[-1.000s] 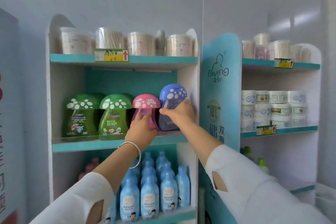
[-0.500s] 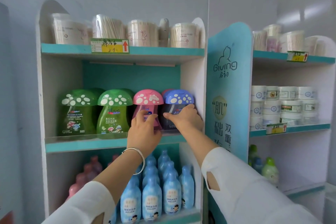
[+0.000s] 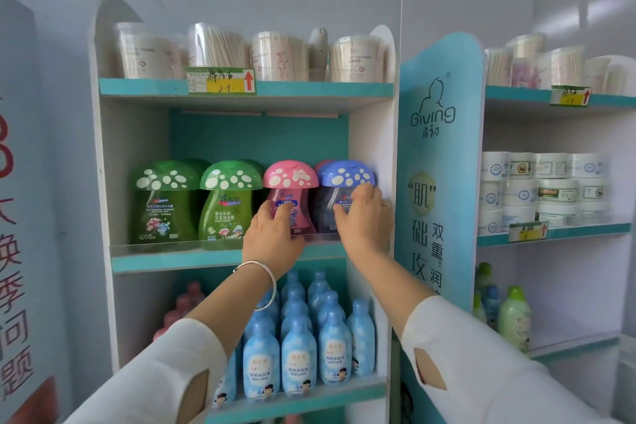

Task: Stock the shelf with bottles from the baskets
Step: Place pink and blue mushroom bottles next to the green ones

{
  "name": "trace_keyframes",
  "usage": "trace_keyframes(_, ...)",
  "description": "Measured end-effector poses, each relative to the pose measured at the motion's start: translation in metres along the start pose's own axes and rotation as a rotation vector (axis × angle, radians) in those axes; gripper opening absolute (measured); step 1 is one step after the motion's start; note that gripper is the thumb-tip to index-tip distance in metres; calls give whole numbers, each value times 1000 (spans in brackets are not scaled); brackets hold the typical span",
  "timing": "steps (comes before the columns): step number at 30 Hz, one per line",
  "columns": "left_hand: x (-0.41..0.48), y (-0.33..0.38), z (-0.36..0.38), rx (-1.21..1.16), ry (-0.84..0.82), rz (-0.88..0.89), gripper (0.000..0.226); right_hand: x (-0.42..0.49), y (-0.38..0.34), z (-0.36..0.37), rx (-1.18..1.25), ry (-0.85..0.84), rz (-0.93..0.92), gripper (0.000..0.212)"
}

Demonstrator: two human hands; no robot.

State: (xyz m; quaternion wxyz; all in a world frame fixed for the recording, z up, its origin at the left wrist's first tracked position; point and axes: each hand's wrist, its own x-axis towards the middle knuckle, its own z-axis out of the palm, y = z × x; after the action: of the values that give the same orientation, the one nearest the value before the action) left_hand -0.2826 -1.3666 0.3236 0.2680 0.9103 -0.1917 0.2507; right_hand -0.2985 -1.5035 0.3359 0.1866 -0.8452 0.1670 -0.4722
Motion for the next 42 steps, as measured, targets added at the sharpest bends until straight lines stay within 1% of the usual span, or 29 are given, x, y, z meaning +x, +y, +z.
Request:
trace_keyframes(1,0,0,-1,2,-3,-2,64,-4,-4,1,35,-5,-71,34)
trace_keyframes(2,0,0,-2,2,-4,-3,65,-7,-8,3,93,-47,-138,32)
trace_keyframes(3,1,-1,-2,-2,-7,-9,67,-10,-14,6,132,-112,-194,33)
trace_keyframes(5,4,-5,-3,-20,-18,-32,72,-12,-24,13,121,-247,-260,38)
trace_keyframes(6,7,-6,-3,-32,-27,-45,73,-12,-29,17,97,-299,-265,37)
trace_keyframes(8,13,-9,-2,-53,-44,-70,67,-10,-38,24,56,-373,-219,33)
trace_keyframes(10,19,-9,-2,-60,-85,-110,60,-6,-43,27,14,-427,-155,38)
trace_keyframes(12,23,-10,-3,-68,-123,-151,59,-4,-45,28,-10,-477,-116,43)
trace_keyframes(16,27,-8,-1,-77,-131,-176,64,-3,-43,28,6,-473,-130,40)
trace_keyframes(19,24,-6,-1,-118,-139,-188,65,-3,-41,29,-12,-471,-143,42)
trace_keyframes(24,18,-6,-1,-122,-122,-174,68,-1,-41,26,30,-468,-117,37)
trace_keyframes(28,14,-6,1,-118,-74,-154,69,-3,-38,23,48,-485,-140,39)
trace_keyframes(30,11,-6,3,-102,-2,-120,71,-4,-35,19,104,-466,-157,39)
trace_keyframes(32,6,-6,5,-92,94,-74,69,-4,-28,13,180,-384,-144,41)
trace_keyframes(35,-1,-2,8,-101,187,15,61,-5,-11,3,273,-118,-63,31)
trace_keyframes(37,-4,5,13,-85,190,95,56,-4,0,-1,233,-3,-31,33)
trace_keyframes(39,-3,13,18,-39,190,155,55,1,7,-4,185,36,-44,44)
trace_keyframes(42,3,23,20,15,223,204,57,17,6,-8,129,54,-151,51)
